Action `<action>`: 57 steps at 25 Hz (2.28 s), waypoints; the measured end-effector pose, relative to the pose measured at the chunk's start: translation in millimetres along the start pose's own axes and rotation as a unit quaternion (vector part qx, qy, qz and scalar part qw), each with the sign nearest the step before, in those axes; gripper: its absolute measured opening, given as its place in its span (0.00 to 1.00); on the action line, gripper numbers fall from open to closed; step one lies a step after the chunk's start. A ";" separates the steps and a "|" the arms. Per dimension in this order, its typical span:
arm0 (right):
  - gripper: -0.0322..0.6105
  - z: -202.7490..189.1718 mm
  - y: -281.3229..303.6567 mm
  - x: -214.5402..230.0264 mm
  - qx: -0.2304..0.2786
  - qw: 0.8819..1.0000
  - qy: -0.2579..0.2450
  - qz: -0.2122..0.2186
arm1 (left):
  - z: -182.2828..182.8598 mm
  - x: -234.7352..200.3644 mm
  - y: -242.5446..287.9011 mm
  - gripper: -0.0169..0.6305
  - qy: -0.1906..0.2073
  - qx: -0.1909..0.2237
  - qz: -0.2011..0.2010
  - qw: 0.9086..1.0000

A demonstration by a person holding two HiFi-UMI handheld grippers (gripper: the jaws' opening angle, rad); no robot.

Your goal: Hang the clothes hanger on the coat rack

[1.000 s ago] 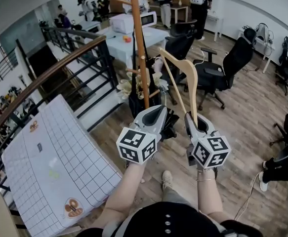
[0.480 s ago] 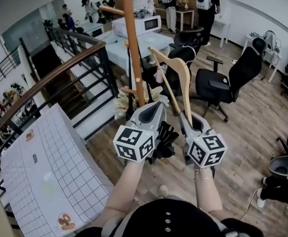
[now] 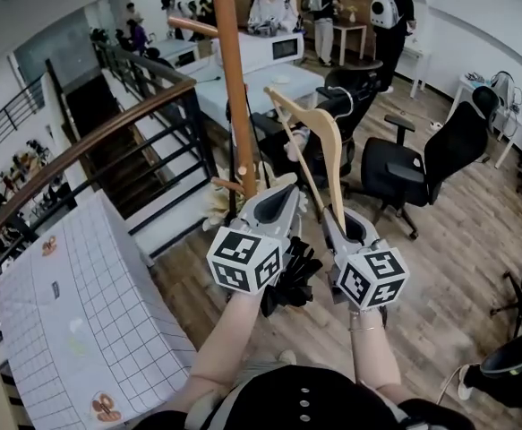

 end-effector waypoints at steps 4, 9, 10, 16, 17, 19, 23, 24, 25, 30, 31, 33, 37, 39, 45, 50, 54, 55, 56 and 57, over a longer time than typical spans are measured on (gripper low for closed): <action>0.11 -4.9 8.4 4.9 -0.002 1.000 0.011 0.007 | -6.2 -4.5 5.3 0.02 -0.004 -0.009 0.000 1.000; 0.11 2.2 20.6 3.4 -0.001 1.000 0.008 0.009 | 10.7 -12.5 2.7 0.02 -0.016 0.005 -0.008 1.000; 0.11 5.4 23.8 2.8 0.001 1.000 0.006 0.009 | 17.5 -13.5 2.7 0.02 -0.010 0.012 -0.011 1.000; 0.11 23.6 42.4 -0.9 0.011 1.000 -0.002 0.008 | 43.8 -24.5 11.4 0.02 -0.006 0.030 -0.027 0.999; 0.11 27.4 45.2 -1.1 0.014 1.000 -0.003 0.008 | 46.6 -26.3 13.2 0.02 -0.006 0.030 -0.029 0.999; 0.11 37.5 51.8 -1.3 0.022 1.000 -0.005 0.009 | 52.7 -29.8 16.1 0.02 0.000 0.031 -0.031 0.999; 0.11 67.3 63.8 -3.0 0.043 0.999 -0.021 0.012 | 74.1 -34.0 20.8 0.02 -0.002 0.059 -0.053 0.997; 0.11 75.0 66.1 -3.4 0.050 0.998 -0.023 0.014 | 80.6 -34.9 22.3 0.02 0.001 0.066 -0.058 0.996; 0.11 82.1 68.5 -3.9 0.055 0.998 -0.025 0.017 | 86.8 -36.4 23.7 0.02 0.007 0.070 -0.059 0.996; 0.11 112.1 82.5 -8.9 0.072 0.996 -0.025 0.035 | 116.1 -43.1 30.2 0.02 0.040 0.089 -0.072 0.993; 0.11 117.7 85.2 -10.2 0.075 0.996 -0.028 0.039 | 121.3 -44.5 31.4 0.02 0.049 0.091 -0.073 0.992; 0.11 129.8 91.7 -12.0 0.080 0.995 -0.035 0.046 | 131.5 -50.3 33.4 0.02 0.063 0.096 -0.072 0.991; 0.11 157.3 107.4 -14.7 0.092 0.993 -0.045 0.063 | 146.9 -63.8 37.8 0.02 0.070 0.108 -0.078 0.989; 0.11 171.2 113.6 -16.3 0.098 0.991 -0.057 0.068 | 152.7 -68.7 41.4 0.02 0.076 0.110 -0.080 0.988; 0.11 198.2 127.5 -18.7 0.107 0.989 -0.081 0.064 | 171.2 -84.0 46.9 0.02 0.080 0.130 -0.069 0.986; 0.11 217.4 133.6 -15.6 0.115 0.988 -0.086 0.056 | 184.0 -91.1 52.0 0.02 0.087 0.141 -0.065 0.984; 0.11 231.8 140.4 -19.6 0.121 0.985 -0.108 0.052 | 195.9 -87.5 58.7 0.02 0.104 0.146 -0.074 0.981; 0.11 235.0 142.9 -20.8 0.121 0.985 -0.113 0.053 | 199.4 -86.7 59.7 0.02 0.109 0.147 -0.075 0.980; 0.11 238.4 145.1 -22.1 0.122 0.984 -0.116 0.054 | 203.4 -86.1 60.2 0.02 0.114 0.150 -0.075 0.979; 0.11 242.1 146.8 -23.8 0.123 0.984 -0.117 0.055 | 207.4 -85.7 60.1 0.02 0.117 0.153 -0.074 0.978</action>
Point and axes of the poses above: the fingertips, and each gripper's own axes: y forward along the fingers, x to its right, z out of its top, the point moved 5 cm from there along -y, backward along the fingers, and after that the axes turned 4 degrees about y, right-handed, at the moved point
